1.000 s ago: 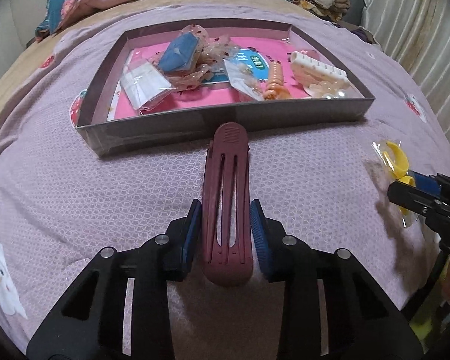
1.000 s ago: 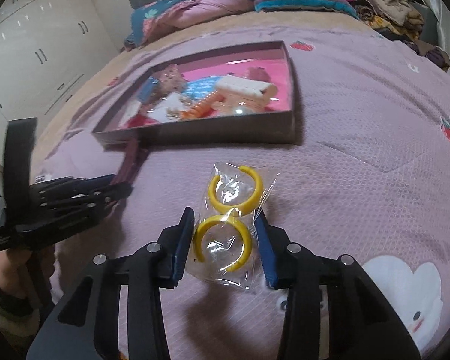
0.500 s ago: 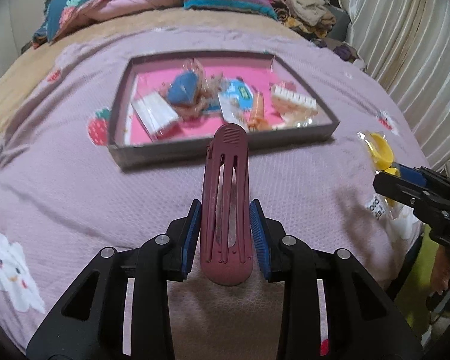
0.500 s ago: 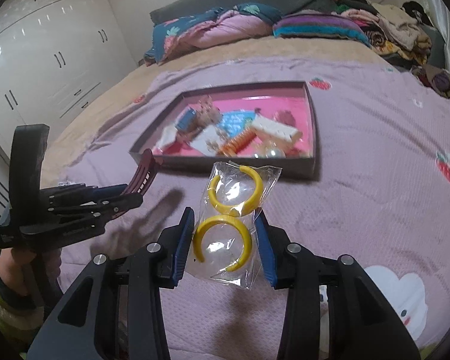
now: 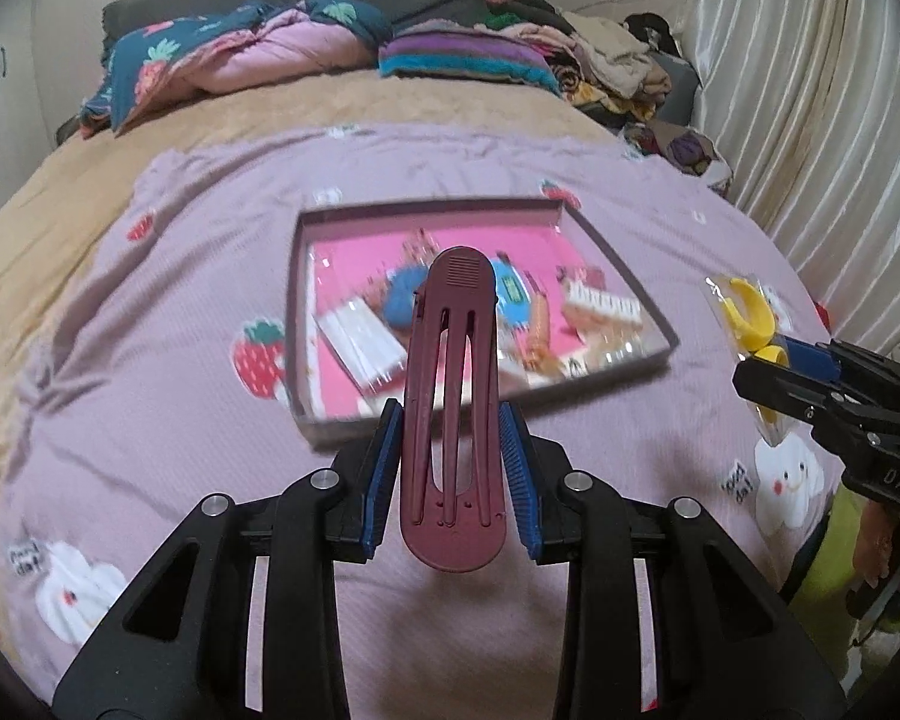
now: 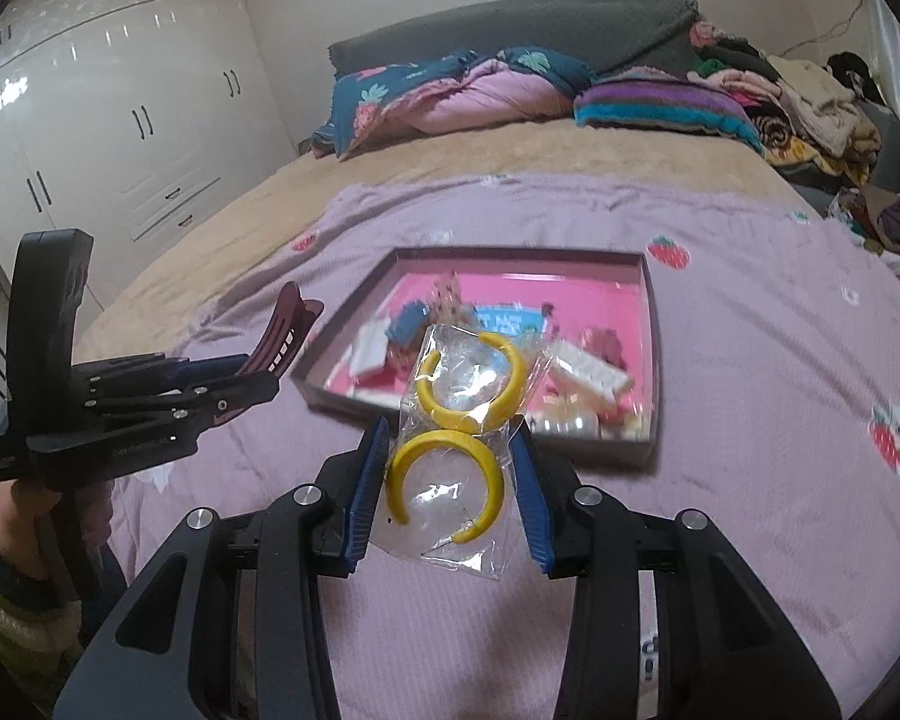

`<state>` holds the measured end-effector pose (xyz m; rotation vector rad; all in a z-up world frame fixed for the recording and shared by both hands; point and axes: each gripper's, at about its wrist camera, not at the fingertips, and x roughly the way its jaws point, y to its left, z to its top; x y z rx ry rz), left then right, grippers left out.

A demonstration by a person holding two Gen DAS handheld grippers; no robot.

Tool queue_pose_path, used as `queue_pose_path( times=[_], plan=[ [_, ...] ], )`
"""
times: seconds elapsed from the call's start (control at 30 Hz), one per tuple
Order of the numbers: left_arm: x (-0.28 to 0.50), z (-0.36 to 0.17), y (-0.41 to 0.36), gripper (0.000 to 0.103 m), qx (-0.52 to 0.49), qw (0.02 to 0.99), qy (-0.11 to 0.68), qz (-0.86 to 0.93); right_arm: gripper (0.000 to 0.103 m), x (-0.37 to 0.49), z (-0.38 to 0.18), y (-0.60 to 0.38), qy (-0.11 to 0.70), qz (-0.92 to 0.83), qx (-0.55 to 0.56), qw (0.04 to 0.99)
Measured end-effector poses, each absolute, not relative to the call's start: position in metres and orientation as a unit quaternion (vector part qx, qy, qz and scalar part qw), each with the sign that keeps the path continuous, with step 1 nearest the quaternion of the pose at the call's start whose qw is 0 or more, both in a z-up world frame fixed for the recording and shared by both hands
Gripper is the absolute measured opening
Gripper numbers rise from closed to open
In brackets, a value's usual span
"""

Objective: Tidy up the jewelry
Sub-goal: 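Carry the red clip into the tray with the left tool while the right carries the hoop bag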

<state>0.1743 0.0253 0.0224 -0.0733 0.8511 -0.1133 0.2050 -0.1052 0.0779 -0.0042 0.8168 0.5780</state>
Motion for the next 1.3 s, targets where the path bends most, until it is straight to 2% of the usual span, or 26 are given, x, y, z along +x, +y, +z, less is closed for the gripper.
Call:
queue_pose_path(
  times=[0.27, 0.47, 1.3],
  plan=[
    [0.194, 0.036, 0.041, 0.025, -0.033, 0.915, 0.399, -0.043, 0.039, 0.229, 0.092, -0.087, 0.371, 0.282, -0.013, 0.885],
    [0.215, 0.026, 0.05, 0.025, -0.04, 0.913, 0.405, -0.035, 0.039, 0.247, 0.089, -0.071, 0.368, 0.285, -0.028, 0.885],
    [0.256, -0.026, 0.057, 0.025, -0.064, 0.894, 0.443, -0.031, 0.039, 0.307, 0.024, -0.054, 0.422, 0.264, -0.04, 0.866]
  ],
)
